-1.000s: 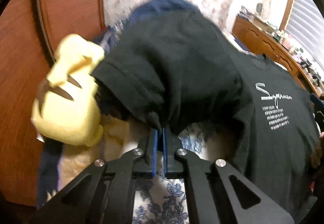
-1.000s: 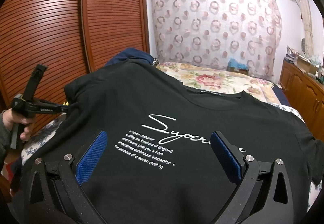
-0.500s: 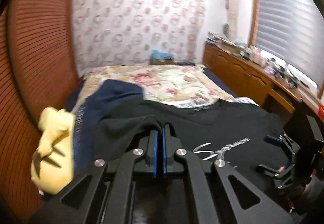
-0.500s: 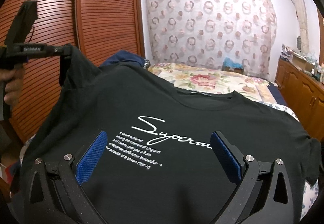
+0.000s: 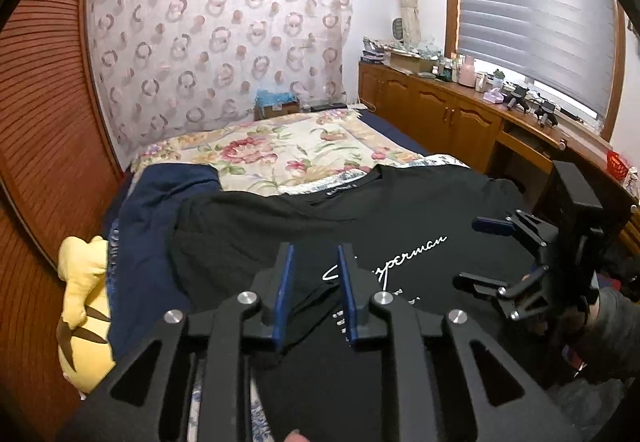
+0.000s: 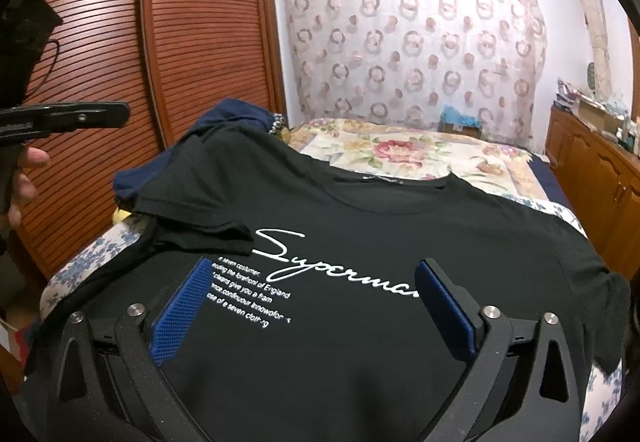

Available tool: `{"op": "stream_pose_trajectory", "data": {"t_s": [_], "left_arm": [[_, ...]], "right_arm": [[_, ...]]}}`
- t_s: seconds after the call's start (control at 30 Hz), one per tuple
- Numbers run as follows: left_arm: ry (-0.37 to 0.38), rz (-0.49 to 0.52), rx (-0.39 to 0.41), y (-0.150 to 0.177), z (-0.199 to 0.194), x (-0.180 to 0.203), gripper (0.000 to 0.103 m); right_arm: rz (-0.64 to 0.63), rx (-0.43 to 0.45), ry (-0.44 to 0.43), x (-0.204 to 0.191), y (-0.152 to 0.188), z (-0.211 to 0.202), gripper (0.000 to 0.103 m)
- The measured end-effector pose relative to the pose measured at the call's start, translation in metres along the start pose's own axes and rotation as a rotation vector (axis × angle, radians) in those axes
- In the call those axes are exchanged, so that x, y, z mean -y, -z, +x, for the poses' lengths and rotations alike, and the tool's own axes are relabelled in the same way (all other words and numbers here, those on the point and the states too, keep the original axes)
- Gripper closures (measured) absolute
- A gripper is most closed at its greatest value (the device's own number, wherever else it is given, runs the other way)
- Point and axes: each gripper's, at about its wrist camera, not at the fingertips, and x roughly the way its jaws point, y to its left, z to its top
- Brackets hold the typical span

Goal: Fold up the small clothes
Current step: 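Grasp the opposite side edge of the shirt with the right gripper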

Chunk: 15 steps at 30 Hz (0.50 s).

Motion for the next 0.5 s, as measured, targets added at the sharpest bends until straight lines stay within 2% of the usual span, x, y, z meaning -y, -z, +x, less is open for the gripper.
{"op": "stream_pose_trajectory", "data": {"t_s": [0.2,0.37,0.5], "left_arm": [[-0.052,-0.073,0.036,0.017,-0.016,-0.028,0.080],[-0.095,-0.126,0.049,0.038,-0.025,-0.055,0.079],[-0.124,-0.168,0.057,0.052,-0.029,-0.074,0.078]], "right_arm": [[-0.055,-0.048,-0.122,-0.017,-0.017,0.028,0.016],[-0.109,-0.092,-0.250,-0.047,-0.034,0.065,0.026],[-0.179,-0.114,-0.313,-0.078,-0.044,0.094,0.031]]}}
